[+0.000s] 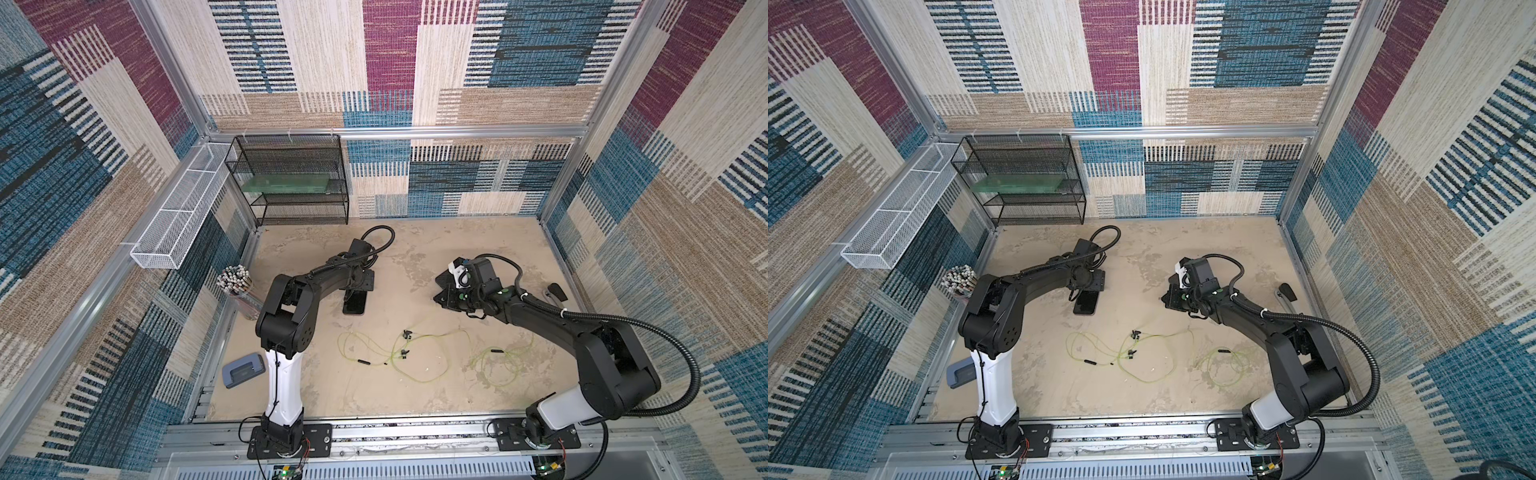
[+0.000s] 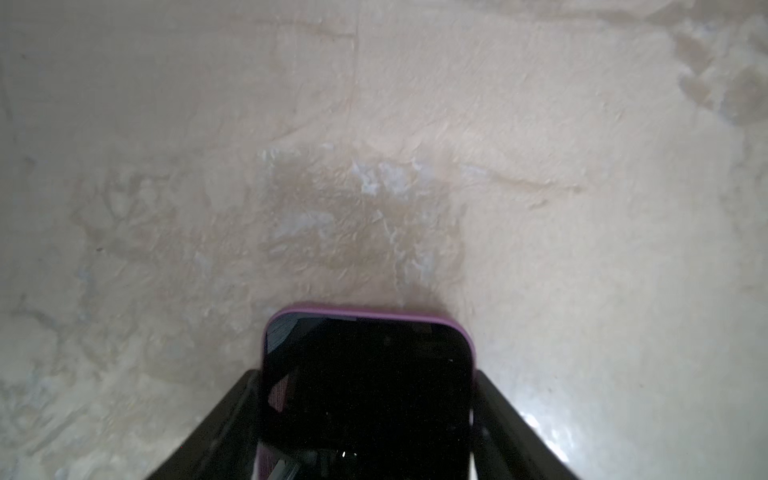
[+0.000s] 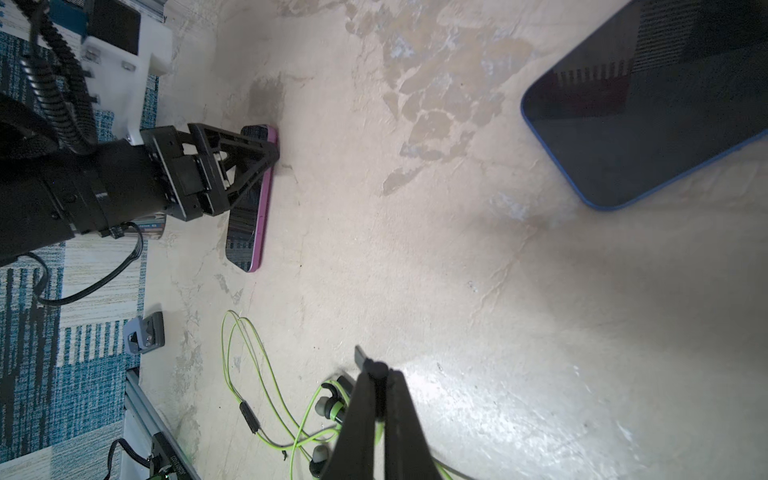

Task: Plug wired earphones into phones
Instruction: Move the phone to the center of the board, then pick up the phone at the center of the board.

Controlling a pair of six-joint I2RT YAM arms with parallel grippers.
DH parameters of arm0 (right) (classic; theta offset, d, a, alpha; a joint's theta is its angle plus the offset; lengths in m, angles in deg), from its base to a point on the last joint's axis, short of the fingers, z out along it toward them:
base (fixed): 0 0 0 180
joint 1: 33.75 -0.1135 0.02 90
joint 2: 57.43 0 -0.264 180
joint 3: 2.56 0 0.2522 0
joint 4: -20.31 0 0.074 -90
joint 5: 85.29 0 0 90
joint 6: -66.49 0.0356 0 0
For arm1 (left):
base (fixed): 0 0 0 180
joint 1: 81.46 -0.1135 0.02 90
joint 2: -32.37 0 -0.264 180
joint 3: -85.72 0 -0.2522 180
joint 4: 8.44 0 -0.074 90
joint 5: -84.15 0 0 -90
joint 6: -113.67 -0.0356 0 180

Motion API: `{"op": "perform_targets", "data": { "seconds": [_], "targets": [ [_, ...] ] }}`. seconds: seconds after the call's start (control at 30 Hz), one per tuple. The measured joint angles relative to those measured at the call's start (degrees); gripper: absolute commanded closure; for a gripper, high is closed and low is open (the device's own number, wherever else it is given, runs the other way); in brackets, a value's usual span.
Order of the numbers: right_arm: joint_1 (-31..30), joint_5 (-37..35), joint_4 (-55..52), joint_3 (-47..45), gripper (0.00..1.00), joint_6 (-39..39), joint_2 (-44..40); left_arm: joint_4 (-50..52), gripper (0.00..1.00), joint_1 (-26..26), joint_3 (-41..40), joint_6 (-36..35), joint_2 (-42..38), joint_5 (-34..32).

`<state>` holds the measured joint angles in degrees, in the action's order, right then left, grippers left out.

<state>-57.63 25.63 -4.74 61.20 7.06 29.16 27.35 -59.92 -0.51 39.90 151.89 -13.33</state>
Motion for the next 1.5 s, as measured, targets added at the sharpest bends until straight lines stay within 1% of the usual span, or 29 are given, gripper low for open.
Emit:
{"op": "perform_targets", "data": {
  "seconds": [0.07,0.13,0.2,0.33,0.53,0.7,0.83,1.03,1.2,1.33,1.43,1.5],
  "targets": [
    [0.0,0.0,-0.2,0.1,1.0,0.0,0.0,1.7,0.2,0.0,2.0,0.0,0.9,0.3],
    [0.0,-0.2,-0.2,0.3,1.0,0.0,0.0,5.9,0.13,-0.2,5.9,0.1,2.6,1.7],
    [-0.1,-0.2,-0.2,0.3,1.0,0.0,0.0,10.1,0.12,0.0,9.4,-0.2,4.2,2.3],
    [-0.1,-0.2,-0.2,0.3,1.0,0.0,0.0,15.5,0.12,-0.2,12.1,-1.5,4.9,4.4],
    [-0.2,-0.5,-0.4,0.3,1.0,0.0,-0.3,23.5,0.14,0.0,10.6,-2.5,2.5,5.6],
    [-0.2,-0.5,-0.4,0.4,1.0,0.0,-0.2,26.8,0.19,0.0,9.4,-2.9,2.2,6.5],
    [-0.7,-0.5,-0.4,0.7,1.0,0.2,0.0,28.4,0.2,-0.1,11.1,-2.8,3.5,6.8],
    [-0.8,-0.5,-0.4,0.6,1.0,0.2,-0.5,31.7,0.19,-0.3,14.9,-2.7,5.8,7.5],
    [-1.0,-0.5,-0.5,0.6,1.0,0.2,-0.3,33.3,0.12,-0.2,16.7,-2.5,7.0,7.7],
    [-1.2,-0.5,-0.5,0.7,1.0,0.2,0.3,33.4,0.12,0.0,16.8,-2.4,7.0,7.7],
    [-1.2,-0.5,-0.5,0.8,1.0,0.2,0.5,32.7,0.17,0.0,16.1,-2.4,6.4,7.6],
    [-1.2,-0.5,-0.5,0.9,1.0,0.2,0.8,32.4,0.24,-0.1,15.8,-2.4,6.2,7.5]
  ]
}}
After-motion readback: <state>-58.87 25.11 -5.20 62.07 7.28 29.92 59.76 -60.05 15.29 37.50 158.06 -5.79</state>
